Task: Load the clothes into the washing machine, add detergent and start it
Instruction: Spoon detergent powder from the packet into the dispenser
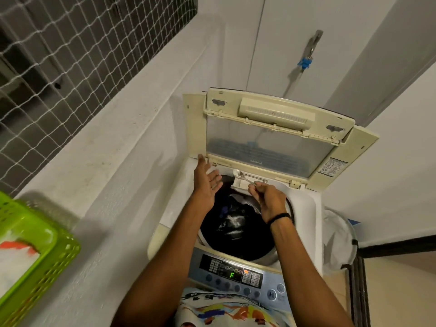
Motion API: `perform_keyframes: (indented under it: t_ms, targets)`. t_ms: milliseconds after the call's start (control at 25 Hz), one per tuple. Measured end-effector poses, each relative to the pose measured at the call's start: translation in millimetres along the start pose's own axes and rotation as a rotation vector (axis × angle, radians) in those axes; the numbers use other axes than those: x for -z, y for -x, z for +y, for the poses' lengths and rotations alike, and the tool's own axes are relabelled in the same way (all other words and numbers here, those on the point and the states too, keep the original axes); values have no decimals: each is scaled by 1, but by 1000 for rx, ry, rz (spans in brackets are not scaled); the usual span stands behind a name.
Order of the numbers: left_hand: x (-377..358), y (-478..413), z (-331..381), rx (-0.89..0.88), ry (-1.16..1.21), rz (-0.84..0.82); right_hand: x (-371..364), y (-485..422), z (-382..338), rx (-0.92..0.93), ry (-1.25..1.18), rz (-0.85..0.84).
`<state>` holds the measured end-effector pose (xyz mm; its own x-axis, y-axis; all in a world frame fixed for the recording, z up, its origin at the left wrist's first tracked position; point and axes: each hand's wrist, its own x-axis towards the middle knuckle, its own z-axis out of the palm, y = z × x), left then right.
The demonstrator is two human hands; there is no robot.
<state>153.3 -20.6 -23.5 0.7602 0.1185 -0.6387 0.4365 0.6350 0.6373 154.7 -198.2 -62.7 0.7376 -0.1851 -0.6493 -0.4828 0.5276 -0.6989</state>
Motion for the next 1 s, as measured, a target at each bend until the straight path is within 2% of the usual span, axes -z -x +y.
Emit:
perform_keyframes:
  t_ms: [160,360,600,720,800,880,1000]
  targets:
    - [10,60,45,-275,18,67,-42,41,2,-50,-65,-239]
    - [45,164,101,-678,20,196,-104,118,1,-88,22,-543]
    - [119,285,140,-1051,43,423,-168,220,0,-77,318,-915]
    - [170,320,141,-1178,23,635,-198,253,21,2,477,-1097]
    - [201,334,136,-1193,-49,777,-215,267,45,77,556,-1210]
    - [226,342,131,-1096,-194,924,-232,278,73,196,740,-1247]
    - [266,342,124,-697,-552,1082,-258,289,114,789,1345,-1153]
